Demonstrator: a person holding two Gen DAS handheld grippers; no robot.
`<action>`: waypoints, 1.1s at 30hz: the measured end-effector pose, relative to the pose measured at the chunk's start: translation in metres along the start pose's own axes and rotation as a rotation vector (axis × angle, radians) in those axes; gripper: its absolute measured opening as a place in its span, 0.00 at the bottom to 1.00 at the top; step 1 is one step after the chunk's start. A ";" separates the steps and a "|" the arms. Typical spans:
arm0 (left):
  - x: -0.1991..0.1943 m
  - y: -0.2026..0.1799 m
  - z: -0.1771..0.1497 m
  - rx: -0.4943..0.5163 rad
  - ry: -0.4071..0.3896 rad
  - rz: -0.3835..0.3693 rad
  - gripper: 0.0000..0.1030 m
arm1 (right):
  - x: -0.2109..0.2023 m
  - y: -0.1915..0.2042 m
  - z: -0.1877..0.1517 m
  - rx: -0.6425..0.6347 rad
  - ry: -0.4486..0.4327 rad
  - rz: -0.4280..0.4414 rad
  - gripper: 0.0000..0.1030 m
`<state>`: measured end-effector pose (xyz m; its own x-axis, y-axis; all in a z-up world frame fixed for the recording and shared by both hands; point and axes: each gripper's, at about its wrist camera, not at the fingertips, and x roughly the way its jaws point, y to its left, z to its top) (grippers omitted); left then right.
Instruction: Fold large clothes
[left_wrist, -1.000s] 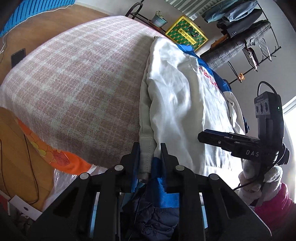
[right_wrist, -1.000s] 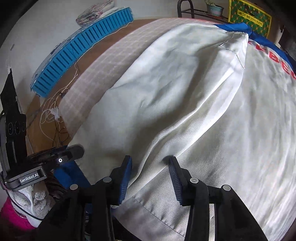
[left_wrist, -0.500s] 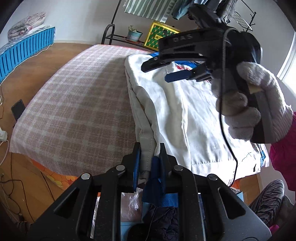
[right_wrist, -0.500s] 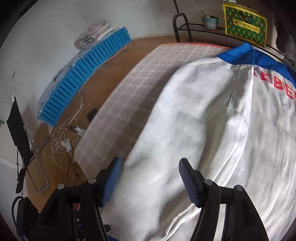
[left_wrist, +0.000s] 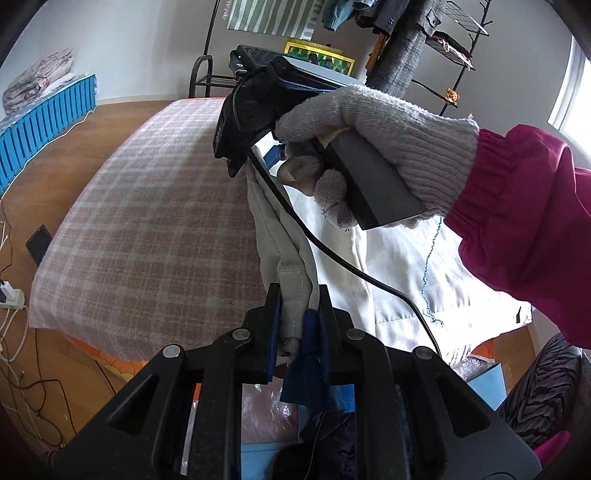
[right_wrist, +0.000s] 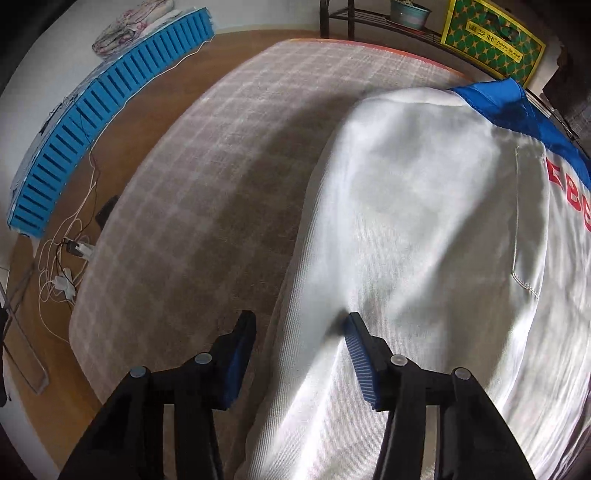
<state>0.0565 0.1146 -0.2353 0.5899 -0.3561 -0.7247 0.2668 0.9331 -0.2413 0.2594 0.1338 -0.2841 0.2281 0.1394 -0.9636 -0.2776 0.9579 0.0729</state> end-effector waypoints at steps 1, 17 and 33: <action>0.000 -0.001 0.000 0.008 0.000 0.002 0.15 | -0.002 -0.002 0.000 -0.001 -0.009 0.012 0.30; -0.005 -0.103 0.002 0.312 0.012 -0.026 0.15 | -0.081 -0.148 -0.066 0.359 -0.298 0.470 0.02; 0.053 -0.158 -0.025 0.362 0.181 -0.139 0.16 | -0.041 -0.237 -0.123 0.551 -0.260 0.392 0.02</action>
<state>0.0260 -0.0507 -0.2515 0.3947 -0.4320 -0.8109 0.6037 0.7872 -0.1255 0.2010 -0.1300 -0.2938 0.4418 0.4880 -0.7528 0.1105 0.8031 0.5855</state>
